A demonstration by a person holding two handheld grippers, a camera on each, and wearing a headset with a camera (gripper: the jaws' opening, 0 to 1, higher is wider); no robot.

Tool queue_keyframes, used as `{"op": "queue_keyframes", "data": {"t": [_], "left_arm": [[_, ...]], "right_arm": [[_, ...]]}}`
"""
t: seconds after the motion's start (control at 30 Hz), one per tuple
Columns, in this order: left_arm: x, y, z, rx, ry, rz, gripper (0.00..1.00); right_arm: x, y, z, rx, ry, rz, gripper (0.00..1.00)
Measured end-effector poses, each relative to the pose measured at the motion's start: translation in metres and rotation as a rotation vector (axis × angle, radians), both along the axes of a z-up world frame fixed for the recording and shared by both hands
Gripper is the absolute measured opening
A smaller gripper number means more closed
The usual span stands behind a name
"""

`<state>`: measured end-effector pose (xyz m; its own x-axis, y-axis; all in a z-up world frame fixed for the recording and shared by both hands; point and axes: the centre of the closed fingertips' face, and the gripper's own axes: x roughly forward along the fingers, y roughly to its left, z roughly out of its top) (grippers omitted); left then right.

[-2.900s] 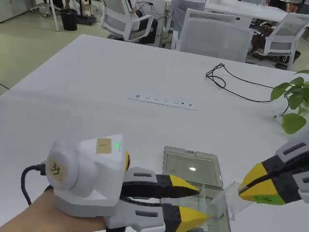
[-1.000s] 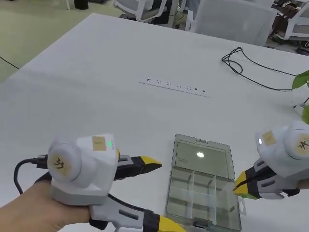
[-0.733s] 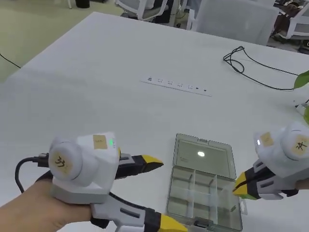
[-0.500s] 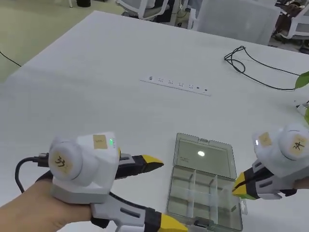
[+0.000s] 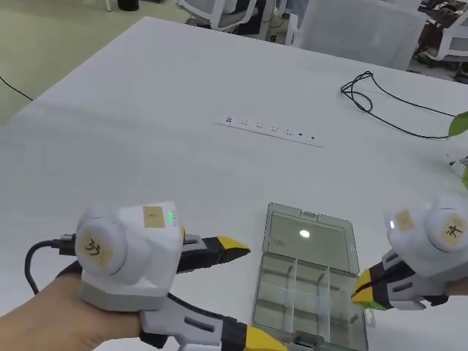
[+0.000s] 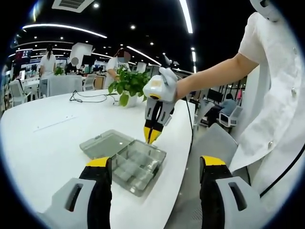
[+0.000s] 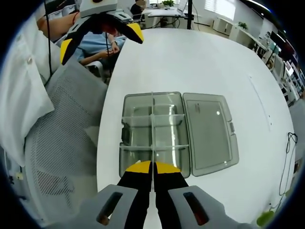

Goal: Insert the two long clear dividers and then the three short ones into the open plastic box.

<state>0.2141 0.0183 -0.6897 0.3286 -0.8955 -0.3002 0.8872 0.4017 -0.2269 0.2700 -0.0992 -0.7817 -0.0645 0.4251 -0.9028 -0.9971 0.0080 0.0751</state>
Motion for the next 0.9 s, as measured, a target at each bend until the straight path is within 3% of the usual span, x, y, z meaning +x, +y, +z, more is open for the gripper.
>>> {"op": "queue_keyframes", "data": {"t": [0.6,0.9], "left_arm": [[0.0,0.001,-0.002,0.005,0.007,0.005,0.75],[0.0,0.002,-0.004,0.013,0.01,0.003,0.75]], "right_arm": [[0.0,0.0,-0.018,0.024,-0.019,0.018,0.02],[-0.001,0.002,-0.034,-0.016,-0.04,0.039,0.02]]}}
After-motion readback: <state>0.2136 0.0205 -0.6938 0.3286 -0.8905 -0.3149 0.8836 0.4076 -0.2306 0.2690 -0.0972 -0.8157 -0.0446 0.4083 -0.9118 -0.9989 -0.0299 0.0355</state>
